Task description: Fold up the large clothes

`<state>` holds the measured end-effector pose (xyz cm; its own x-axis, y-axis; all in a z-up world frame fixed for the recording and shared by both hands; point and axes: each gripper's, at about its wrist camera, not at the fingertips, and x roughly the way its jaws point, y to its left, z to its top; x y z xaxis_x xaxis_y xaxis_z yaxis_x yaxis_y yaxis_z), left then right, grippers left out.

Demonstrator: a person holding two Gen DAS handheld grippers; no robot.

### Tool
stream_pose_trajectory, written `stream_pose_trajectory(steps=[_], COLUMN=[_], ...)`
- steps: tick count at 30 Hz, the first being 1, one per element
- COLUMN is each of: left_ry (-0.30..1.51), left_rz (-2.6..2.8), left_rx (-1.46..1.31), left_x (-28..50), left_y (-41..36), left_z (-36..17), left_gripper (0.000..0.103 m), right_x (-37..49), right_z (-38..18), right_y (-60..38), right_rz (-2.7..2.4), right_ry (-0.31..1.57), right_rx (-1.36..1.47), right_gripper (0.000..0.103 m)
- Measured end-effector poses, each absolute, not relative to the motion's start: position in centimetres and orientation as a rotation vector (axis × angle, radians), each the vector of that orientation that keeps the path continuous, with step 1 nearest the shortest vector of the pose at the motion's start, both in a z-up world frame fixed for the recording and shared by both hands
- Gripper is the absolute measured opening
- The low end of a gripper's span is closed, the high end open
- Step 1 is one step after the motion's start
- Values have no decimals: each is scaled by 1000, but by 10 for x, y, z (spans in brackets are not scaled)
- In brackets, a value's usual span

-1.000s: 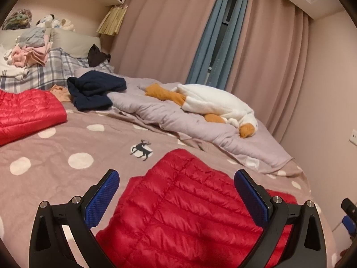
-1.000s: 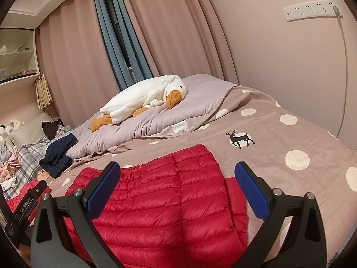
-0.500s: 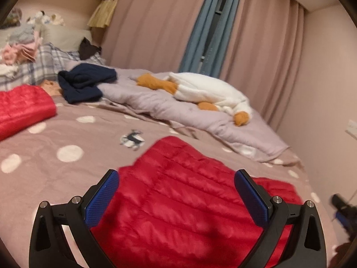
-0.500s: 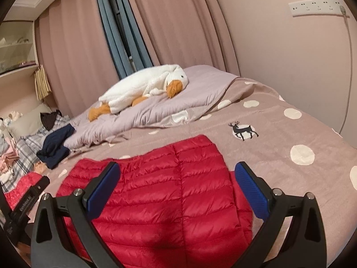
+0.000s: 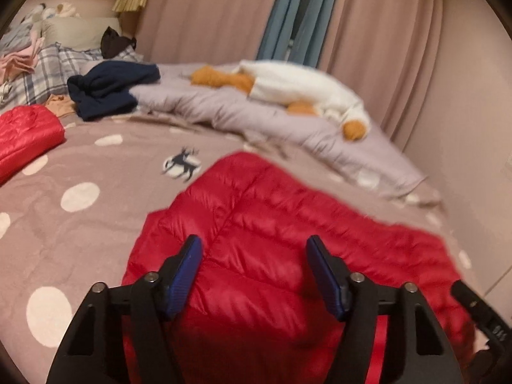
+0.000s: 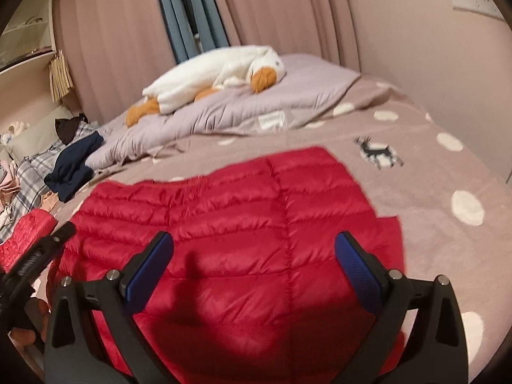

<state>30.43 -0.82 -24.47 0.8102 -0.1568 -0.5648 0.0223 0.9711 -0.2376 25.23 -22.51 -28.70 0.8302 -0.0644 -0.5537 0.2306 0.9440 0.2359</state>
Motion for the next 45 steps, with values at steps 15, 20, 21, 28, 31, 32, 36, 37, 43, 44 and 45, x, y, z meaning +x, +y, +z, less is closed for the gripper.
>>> stream_pose_trajectory(steps=[15, 20, 21, 28, 31, 32, 36, 37, 43, 44, 45], left_ry=[616, 608, 607, 598, 592, 588, 586, 585, 527, 519, 518], left_rz=[-95, -88, -86, -67, -56, -51, -36, -34, -62, -52, -39], left_rx=[-19, -8, -5, 12, 17, 18, 12, -1, -60, -51, -43], left_x=[316, 316, 316, 315, 314, 313, 308, 306, 286, 282, 282], left_y=[-31, -32, -33, -36, -36, -36, -33, -31, -21, -20, -19], left_z=[-281, -281, -281, -280, -278, -277, -271, -269, -246, -243, -243], left_gripper=[71, 76, 77, 81, 81, 81, 81, 81, 81, 81, 81], right_x=[288, 287, 287, 286, 284, 284, 282, 281, 267, 264, 263], right_z=[-330, -331, -331, -331, -330, -330, -326, -324, -303, -299, -296], right_y=[-222, -216, -216, -215, -214, -213, -213, -213, -211, -209, -205], right_rz=[-169, -195, -198, -206, -212, -214, -220, -222, -192, -174, -156], right_ry=[696, 673, 670, 647, 641, 639, 635, 634, 554, 536, 524], right_rx=[185, 144, 140, 136, 133, 133, 135, 144, 208, 226, 234], right_gripper=[103, 103, 103, 103, 103, 103, 103, 103, 103, 103, 103])
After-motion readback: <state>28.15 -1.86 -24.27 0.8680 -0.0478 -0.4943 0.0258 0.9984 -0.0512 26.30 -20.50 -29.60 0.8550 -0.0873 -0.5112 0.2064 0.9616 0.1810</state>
